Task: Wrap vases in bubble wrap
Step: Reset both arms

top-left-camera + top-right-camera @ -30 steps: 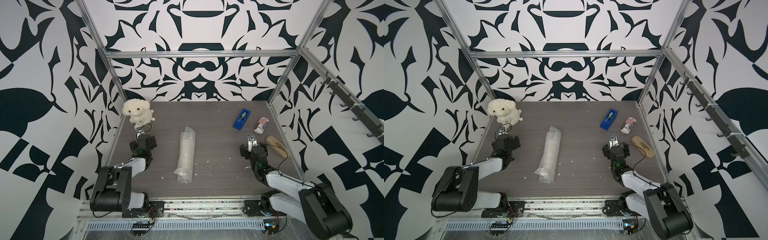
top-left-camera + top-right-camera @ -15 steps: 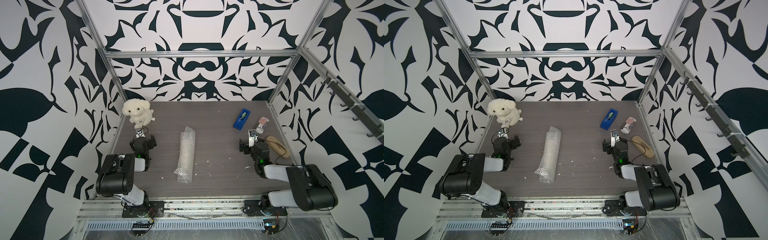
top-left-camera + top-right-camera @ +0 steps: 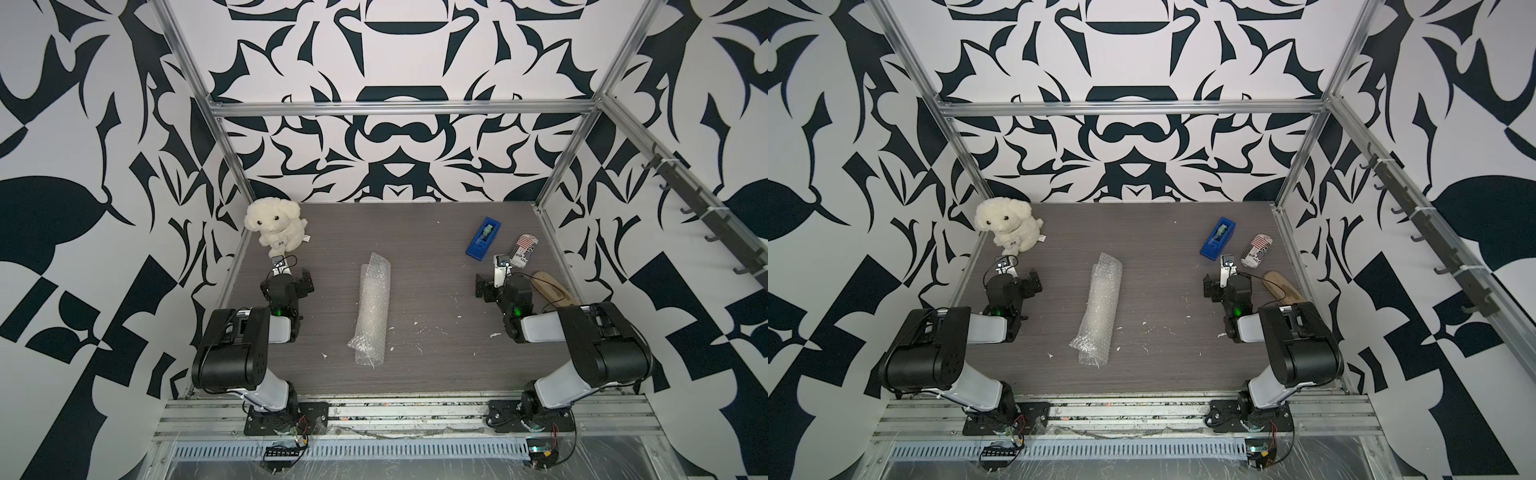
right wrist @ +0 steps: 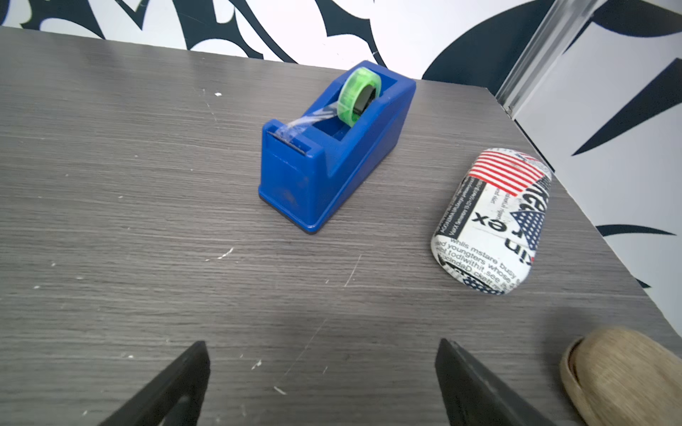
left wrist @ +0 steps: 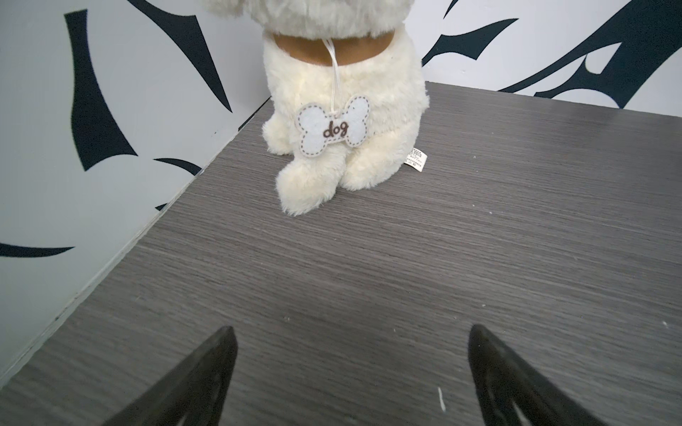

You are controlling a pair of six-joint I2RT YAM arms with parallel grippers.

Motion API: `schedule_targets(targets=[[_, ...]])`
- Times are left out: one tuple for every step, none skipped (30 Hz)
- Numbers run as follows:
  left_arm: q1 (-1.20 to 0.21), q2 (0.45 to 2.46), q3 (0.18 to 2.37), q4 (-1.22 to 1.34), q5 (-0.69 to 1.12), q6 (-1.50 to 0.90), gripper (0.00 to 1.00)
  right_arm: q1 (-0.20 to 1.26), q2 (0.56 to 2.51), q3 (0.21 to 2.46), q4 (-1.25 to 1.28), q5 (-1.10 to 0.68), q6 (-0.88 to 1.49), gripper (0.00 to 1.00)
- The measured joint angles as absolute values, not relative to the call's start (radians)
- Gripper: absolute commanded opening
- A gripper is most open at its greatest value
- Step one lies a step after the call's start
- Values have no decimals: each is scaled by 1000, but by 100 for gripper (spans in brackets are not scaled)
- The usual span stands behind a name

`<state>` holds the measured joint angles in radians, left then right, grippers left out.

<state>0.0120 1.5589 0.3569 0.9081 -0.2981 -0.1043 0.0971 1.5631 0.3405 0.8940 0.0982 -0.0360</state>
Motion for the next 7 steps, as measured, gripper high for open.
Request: schedule_targets(targets=[[12, 1559, 357, 908, -298, -105, 100, 97, 1563, 340, 889, 101, -34, 99], [12, 1559, 357, 908, -298, -104, 99, 97, 1563, 340, 886, 103, -32, 99], [12, 1559, 357, 908, -298, -104, 100, 96, 1563, 340, 883, 105, -29, 99], [12, 1559, 357, 908, -298, -104, 99, 95, 1564, 340, 883, 105, -28, 99], [12, 1559, 357, 908, -298, -104, 100, 95, 1564, 340, 881, 106, -27, 99], [12, 1559, 357, 908, -298, -104, 100, 95, 1564, 340, 880, 108, -26, 99], [12, 1559, 357, 908, -298, -104, 100, 95, 1564, 340, 880, 109, -26, 99]])
